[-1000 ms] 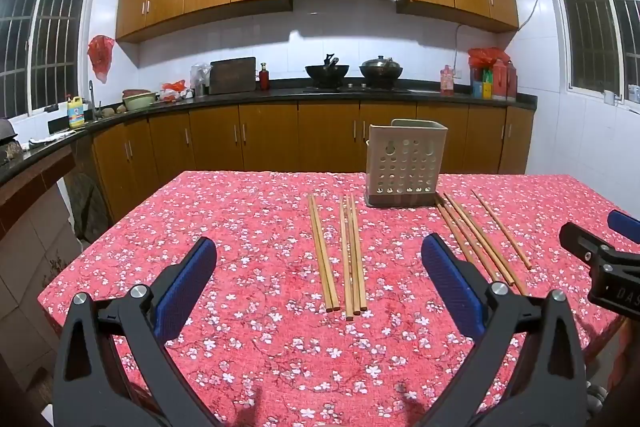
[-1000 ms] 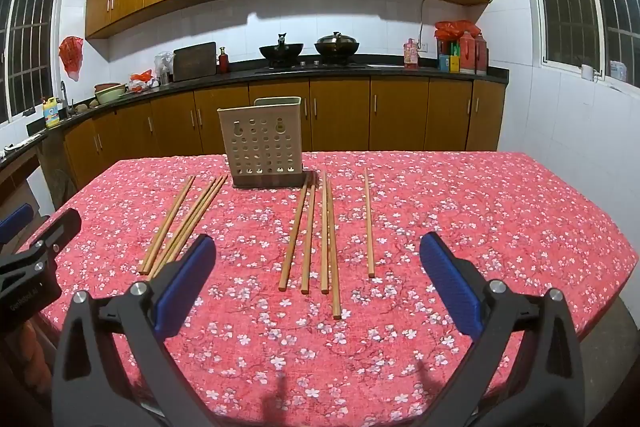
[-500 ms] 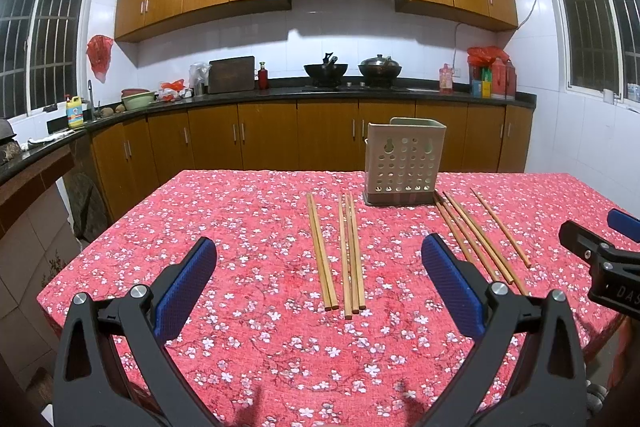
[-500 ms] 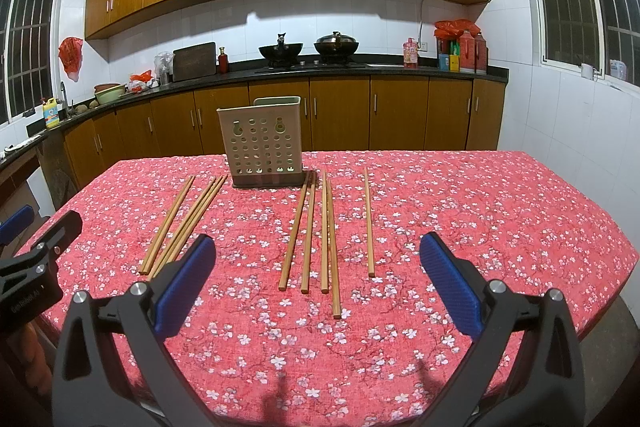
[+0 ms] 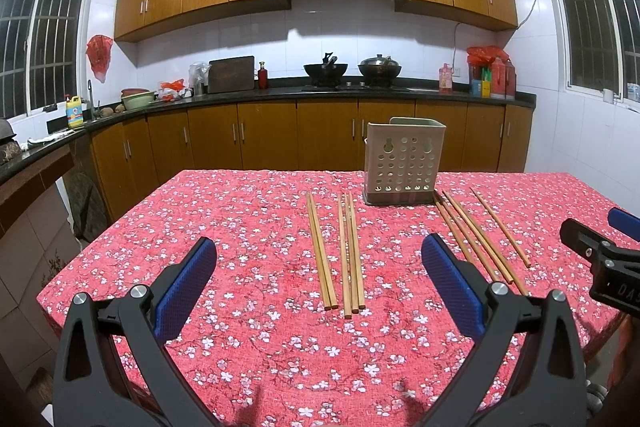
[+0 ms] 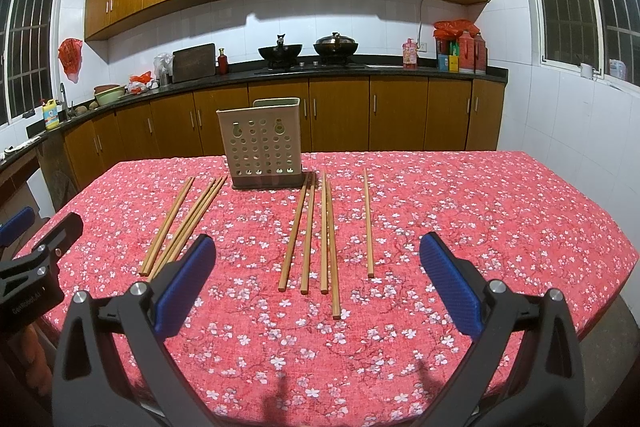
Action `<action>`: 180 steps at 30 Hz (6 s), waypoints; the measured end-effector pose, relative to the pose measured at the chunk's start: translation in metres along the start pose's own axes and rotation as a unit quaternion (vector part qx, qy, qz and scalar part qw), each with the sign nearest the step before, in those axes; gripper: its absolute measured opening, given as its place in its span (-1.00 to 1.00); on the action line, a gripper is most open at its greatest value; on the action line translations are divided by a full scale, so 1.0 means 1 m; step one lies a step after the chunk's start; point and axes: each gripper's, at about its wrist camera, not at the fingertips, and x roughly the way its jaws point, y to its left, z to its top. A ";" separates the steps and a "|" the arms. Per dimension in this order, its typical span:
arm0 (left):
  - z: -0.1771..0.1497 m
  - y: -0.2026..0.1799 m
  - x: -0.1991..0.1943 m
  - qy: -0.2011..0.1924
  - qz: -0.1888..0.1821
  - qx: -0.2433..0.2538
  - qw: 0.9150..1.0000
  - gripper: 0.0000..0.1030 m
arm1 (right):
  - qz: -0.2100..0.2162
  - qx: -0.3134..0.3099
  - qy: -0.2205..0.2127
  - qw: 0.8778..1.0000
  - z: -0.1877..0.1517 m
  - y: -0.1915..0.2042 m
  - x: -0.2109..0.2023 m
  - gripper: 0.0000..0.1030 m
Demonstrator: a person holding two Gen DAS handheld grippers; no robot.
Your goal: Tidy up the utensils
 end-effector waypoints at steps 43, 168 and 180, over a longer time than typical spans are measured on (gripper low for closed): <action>-0.002 0.004 -0.004 0.001 0.000 0.000 1.000 0.97 | 0.001 -0.001 0.001 1.000 -0.001 0.001 0.000 0.93; 0.104 0.079 0.164 0.138 -0.036 -0.066 0.988 -0.85 | -0.016 0.045 0.046 0.998 0.108 -0.084 0.145 -0.85; 0.110 0.087 0.170 0.130 -0.039 -0.067 0.989 -0.94 | -0.019 0.033 0.001 0.999 0.135 -0.077 0.137 -0.86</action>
